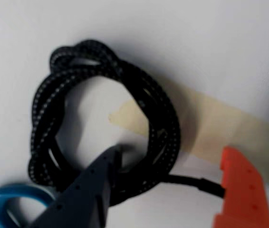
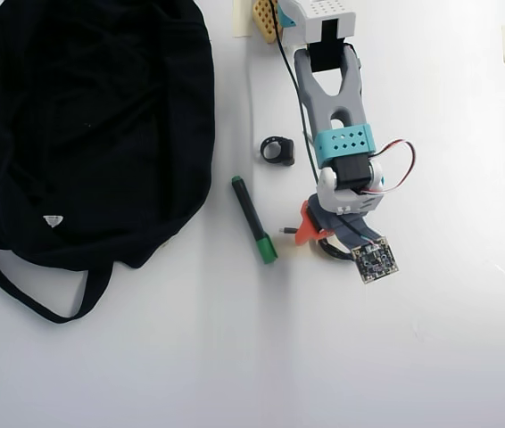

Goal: Put the cable into the black bag

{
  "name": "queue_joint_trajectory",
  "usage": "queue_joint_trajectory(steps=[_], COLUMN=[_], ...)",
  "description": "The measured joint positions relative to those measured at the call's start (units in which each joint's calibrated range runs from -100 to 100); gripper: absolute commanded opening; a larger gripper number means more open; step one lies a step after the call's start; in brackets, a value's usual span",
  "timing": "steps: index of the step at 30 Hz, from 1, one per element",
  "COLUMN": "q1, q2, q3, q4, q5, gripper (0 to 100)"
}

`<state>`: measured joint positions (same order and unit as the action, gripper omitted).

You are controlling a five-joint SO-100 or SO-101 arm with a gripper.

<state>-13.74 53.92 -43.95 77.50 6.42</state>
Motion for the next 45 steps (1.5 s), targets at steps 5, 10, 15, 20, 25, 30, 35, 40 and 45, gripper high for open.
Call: queue_joint_trajectory(steps=[5, 10, 15, 20, 25, 30, 35, 40, 45], q1=[0.00, 0.00, 0.00, 0.00, 0.00, 0.00, 0.00, 0.00, 0.00], q2=[0.00, 0.00, 0.00, 0.00, 0.00, 0.00, 0.00, 0.00, 0.00], q3=[0.00, 0.00, 0.00, 0.00, 0.00, 0.00, 0.00, 0.00, 0.00], q4=[0.00, 0.00, 0.00, 0.00, 0.00, 0.00, 0.00, 0.00, 0.00], q5=[0.00, 0.00, 0.00, 0.00, 0.00, 0.00, 0.00, 0.00, 0.00], gripper=[27, 27, 27, 21, 18, 18, 18, 18, 14])
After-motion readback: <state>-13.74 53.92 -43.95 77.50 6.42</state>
